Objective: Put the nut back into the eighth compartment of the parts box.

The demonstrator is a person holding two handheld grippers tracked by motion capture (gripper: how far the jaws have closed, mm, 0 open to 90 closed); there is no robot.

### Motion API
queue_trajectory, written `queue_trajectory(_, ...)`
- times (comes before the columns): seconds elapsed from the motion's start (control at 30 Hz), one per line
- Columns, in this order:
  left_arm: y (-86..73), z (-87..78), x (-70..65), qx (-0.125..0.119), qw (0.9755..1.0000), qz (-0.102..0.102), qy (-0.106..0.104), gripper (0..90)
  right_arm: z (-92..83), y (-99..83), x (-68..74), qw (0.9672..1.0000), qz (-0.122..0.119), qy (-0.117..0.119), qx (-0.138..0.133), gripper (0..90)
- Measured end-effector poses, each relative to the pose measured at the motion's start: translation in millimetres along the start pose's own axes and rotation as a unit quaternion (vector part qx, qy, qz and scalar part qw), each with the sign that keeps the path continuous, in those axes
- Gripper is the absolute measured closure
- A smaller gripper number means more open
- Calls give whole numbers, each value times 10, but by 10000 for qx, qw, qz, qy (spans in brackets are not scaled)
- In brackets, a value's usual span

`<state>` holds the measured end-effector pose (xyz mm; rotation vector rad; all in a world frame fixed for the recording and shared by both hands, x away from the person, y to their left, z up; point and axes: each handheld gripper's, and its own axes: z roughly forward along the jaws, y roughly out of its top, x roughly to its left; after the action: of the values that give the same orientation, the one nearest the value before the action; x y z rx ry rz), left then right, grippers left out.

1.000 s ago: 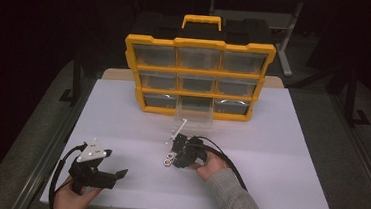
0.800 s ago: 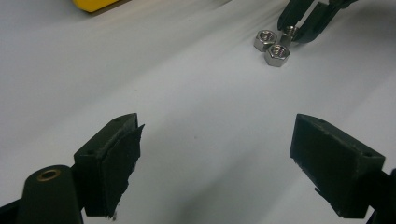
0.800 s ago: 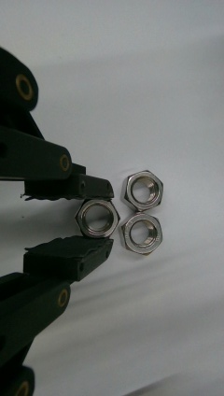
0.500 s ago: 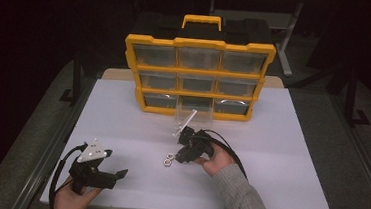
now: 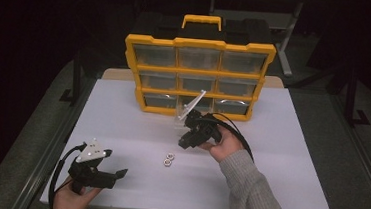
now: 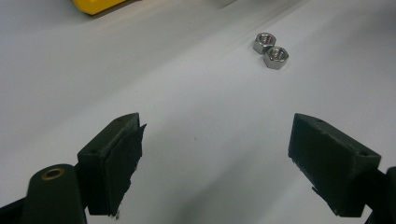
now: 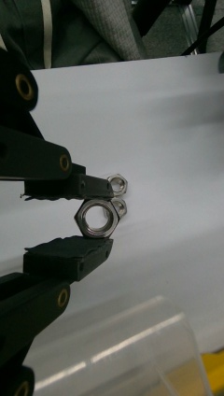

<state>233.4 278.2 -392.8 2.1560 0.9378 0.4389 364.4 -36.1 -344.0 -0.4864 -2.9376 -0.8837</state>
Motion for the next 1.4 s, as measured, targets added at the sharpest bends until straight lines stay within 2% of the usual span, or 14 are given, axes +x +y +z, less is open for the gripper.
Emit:
queue_trajectory(0.47,1,-21,16,-8,10000,-7,3,171,-450,261,-184,9996,-16,-247,-146,692)
queue_trajectory(0.87,0,-23,23,-24,10000,-17,12,170,-760,368,-359,9981,189,-530,-259,692)
queue_trajectory(1.07,0,-20,20,-14,10000,-8,-2,170,-758,312,-466,9968,348,-683,-242,692)
queue_trajectory(1.4,-1,-22,23,-10,10000,-12,-13,166,-516,224,-615,9962,520,-696,-105,692)
